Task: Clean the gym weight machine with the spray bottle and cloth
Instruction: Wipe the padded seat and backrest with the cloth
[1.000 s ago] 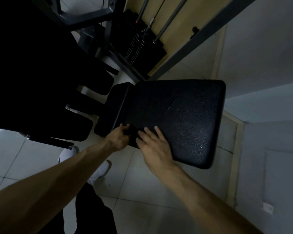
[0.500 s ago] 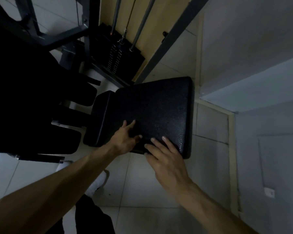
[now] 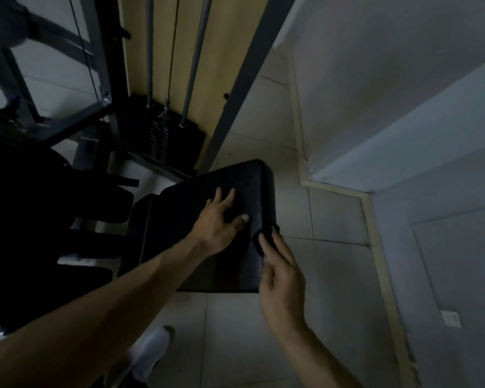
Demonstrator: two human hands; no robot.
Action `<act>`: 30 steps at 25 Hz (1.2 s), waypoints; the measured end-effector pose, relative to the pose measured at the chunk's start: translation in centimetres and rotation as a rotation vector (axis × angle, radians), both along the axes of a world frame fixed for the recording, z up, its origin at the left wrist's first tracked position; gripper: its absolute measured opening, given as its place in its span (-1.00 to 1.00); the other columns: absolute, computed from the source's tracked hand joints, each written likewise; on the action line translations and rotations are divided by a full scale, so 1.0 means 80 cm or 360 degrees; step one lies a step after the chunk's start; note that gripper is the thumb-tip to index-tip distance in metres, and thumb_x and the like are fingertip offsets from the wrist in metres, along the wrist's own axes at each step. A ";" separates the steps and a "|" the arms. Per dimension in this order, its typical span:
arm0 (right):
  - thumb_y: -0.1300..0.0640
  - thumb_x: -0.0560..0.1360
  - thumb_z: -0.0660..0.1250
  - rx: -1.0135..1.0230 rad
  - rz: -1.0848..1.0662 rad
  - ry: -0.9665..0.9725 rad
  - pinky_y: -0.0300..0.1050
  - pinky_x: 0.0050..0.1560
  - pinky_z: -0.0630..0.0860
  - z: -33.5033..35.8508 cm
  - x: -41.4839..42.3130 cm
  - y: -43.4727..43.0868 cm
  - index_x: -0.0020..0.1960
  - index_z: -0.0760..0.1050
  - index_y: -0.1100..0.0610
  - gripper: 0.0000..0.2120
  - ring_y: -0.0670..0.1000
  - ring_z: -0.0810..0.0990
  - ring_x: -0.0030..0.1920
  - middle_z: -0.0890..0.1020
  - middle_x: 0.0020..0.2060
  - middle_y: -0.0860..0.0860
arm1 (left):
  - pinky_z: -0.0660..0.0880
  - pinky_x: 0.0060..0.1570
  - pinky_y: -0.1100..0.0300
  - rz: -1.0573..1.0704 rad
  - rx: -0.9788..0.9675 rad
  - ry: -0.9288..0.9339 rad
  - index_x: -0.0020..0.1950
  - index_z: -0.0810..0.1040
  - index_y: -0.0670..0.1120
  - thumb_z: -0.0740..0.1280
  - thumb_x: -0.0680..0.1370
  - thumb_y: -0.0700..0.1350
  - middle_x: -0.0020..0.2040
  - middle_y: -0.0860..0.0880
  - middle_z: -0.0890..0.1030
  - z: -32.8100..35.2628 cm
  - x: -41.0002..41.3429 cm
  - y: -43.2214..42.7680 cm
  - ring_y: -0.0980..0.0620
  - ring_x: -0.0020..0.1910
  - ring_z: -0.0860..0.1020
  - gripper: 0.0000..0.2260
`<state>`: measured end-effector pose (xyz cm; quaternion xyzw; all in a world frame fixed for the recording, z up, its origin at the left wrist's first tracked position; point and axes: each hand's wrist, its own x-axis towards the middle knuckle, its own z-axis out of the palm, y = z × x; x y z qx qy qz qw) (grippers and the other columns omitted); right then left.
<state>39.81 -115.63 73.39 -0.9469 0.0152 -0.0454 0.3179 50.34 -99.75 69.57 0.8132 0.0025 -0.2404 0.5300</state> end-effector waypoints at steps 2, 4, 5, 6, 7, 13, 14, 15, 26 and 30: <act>0.35 0.65 0.22 0.0078 -0.0051 0.0024 -0.50 0.37 0.29 0.002 0.070 0.010 0.49 0.49 0.01 -0.53 -0.22 0.34 0.50 0.37 0.55 -0.13 | -0.09 0.58 -0.06 -0.0070 0.0063 -0.0008 0.67 -0.10 0.10 0.21 0.66 0.19 0.67 -0.04 -0.17 0.007 0.015 -0.011 -0.17 0.63 -0.16 -0.30; 0.27 0.68 0.20 0.0172 -0.0185 0.0009 -0.49 0.34 0.29 0.002 0.150 0.023 0.47 0.51 -0.01 -0.59 -0.18 0.39 0.47 0.46 0.49 -0.09 | -0.04 0.57 -0.06 -0.0137 0.0116 -0.0002 0.66 -0.13 0.15 0.19 0.61 0.30 0.66 0.01 -0.20 0.001 0.019 -0.011 -0.13 0.64 -0.15 -0.25; 0.24 0.68 0.21 0.0212 -0.0268 -0.0001 -0.38 0.38 0.36 0.003 0.179 0.026 0.46 0.50 -0.04 -0.60 -0.14 0.43 0.44 0.50 0.46 -0.10 | 0.01 0.57 -0.07 -0.0157 0.0130 0.0002 0.66 -0.12 0.19 0.20 0.58 0.34 0.66 0.05 -0.19 -0.006 0.019 -0.006 -0.10 0.64 -0.11 -0.24; 0.21 0.68 0.22 0.0275 -0.0346 0.0005 -0.23 0.41 0.43 0.004 0.194 0.027 0.46 0.48 -0.07 -0.60 -0.12 0.47 0.42 0.52 0.43 -0.12 | 0.10 0.56 -0.07 -0.0173 0.0150 -0.0013 0.65 -0.08 0.22 0.22 0.57 0.34 0.67 0.09 -0.14 -0.013 0.020 0.003 -0.06 0.63 -0.02 -0.24; 0.19 0.68 0.24 0.0366 -0.0405 0.0038 -0.12 0.41 0.48 0.007 0.193 0.028 0.46 0.45 -0.09 -0.61 -0.12 0.49 0.40 0.53 0.41 -0.14 | 0.20 0.52 -0.06 -0.0178 0.0182 -0.0044 0.65 -0.01 0.23 0.25 0.57 0.33 0.67 0.11 -0.06 -0.019 0.024 0.013 -0.02 0.61 0.10 -0.27; 0.21 0.65 0.33 0.0278 -0.0338 0.0091 -0.48 0.27 0.39 0.032 0.074 0.044 0.41 0.49 -0.12 -0.61 -0.30 0.47 0.36 0.52 0.34 -0.31 | 0.47 0.34 -0.05 -0.0036 0.0251 -0.0265 0.58 0.31 0.06 0.37 0.46 0.37 0.57 -0.01 0.31 -0.017 0.105 0.042 -0.11 0.48 0.39 -0.23; 0.20 0.65 0.32 0.0283 -0.0403 0.0084 -0.49 0.21 0.42 0.031 0.090 0.045 0.40 0.45 -0.16 -0.60 -0.28 0.51 0.33 0.52 0.29 -0.34 | 0.42 0.40 -0.07 -0.0127 0.0256 -0.0216 0.62 0.22 0.04 0.39 0.43 0.39 0.62 -0.04 0.20 -0.018 0.115 0.041 -0.14 0.54 0.30 -0.14; 0.19 0.65 0.32 0.0298 -0.0480 0.0079 -0.49 0.18 0.43 0.029 0.116 0.045 0.40 0.39 -0.16 -0.60 -0.24 0.52 0.32 0.52 0.29 -0.32 | 0.34 0.46 -0.08 -0.0227 0.0256 -0.0153 0.66 0.10 0.02 0.41 0.43 0.39 0.66 -0.05 0.08 -0.022 0.119 0.038 -0.15 0.59 0.19 -0.05; 0.22 0.64 0.34 -0.0396 0.0152 0.0850 -0.23 0.26 0.48 0.080 0.310 0.002 0.34 0.61 -0.03 -0.68 -0.08 0.62 0.22 0.68 0.21 -0.12 | 0.39 0.37 -0.18 -0.0279 0.0198 -0.0124 0.63 -0.11 0.29 0.37 0.43 0.42 0.64 0.25 -0.10 -0.048 0.117 0.057 -0.03 0.60 -0.02 -0.06; 0.25 0.63 0.25 -0.0765 0.0162 0.0788 -0.22 0.30 0.46 0.058 0.326 0.062 0.29 0.64 -0.04 -0.65 -0.03 0.60 0.25 0.66 0.25 -0.09 | 0.35 0.43 -0.13 -0.0230 0.0084 -0.0115 0.64 -0.08 0.26 0.42 0.43 0.35 0.64 0.26 -0.08 -0.053 0.115 0.064 0.03 0.59 0.00 -0.06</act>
